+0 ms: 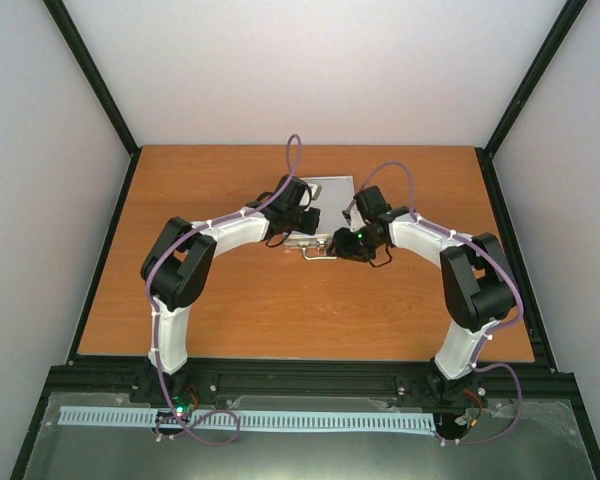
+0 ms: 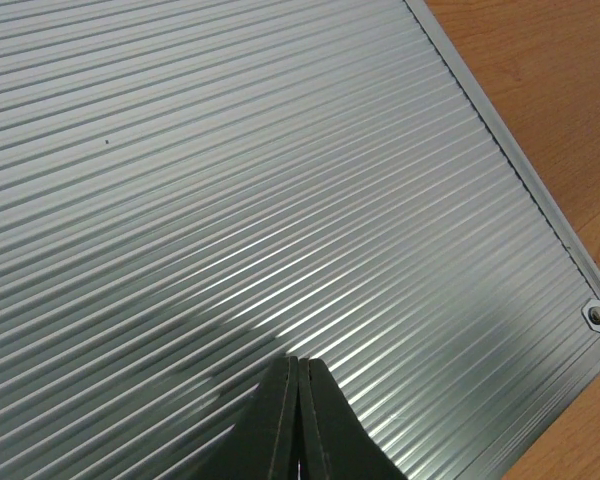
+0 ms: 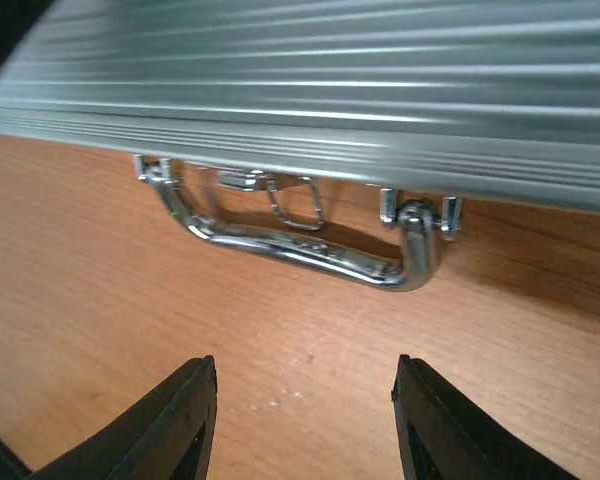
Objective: Pack up texas hold em set
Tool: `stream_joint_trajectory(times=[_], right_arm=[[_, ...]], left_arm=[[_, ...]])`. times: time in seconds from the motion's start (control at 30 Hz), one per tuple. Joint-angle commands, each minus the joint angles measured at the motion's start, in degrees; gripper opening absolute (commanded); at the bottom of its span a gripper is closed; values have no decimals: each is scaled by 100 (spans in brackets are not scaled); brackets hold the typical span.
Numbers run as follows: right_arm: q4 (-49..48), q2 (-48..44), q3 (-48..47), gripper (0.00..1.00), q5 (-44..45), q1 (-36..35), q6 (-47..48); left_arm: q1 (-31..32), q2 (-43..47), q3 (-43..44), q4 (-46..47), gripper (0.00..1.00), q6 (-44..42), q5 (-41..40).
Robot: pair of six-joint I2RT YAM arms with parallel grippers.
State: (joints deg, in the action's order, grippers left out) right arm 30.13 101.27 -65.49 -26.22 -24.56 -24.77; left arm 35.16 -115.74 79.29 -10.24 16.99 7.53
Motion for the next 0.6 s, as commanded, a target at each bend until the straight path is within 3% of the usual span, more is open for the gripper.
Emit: stream_joint_trajectory(times=[0.0,0.57], right_arm=[[-227,209,120,50,378,14,60],[-898,981,-51,47,594,144,-138]], left_arm=[[60,-347,-313,-1364,1,42,-23],[61,-277,-386,-1399,1,55,-62]])
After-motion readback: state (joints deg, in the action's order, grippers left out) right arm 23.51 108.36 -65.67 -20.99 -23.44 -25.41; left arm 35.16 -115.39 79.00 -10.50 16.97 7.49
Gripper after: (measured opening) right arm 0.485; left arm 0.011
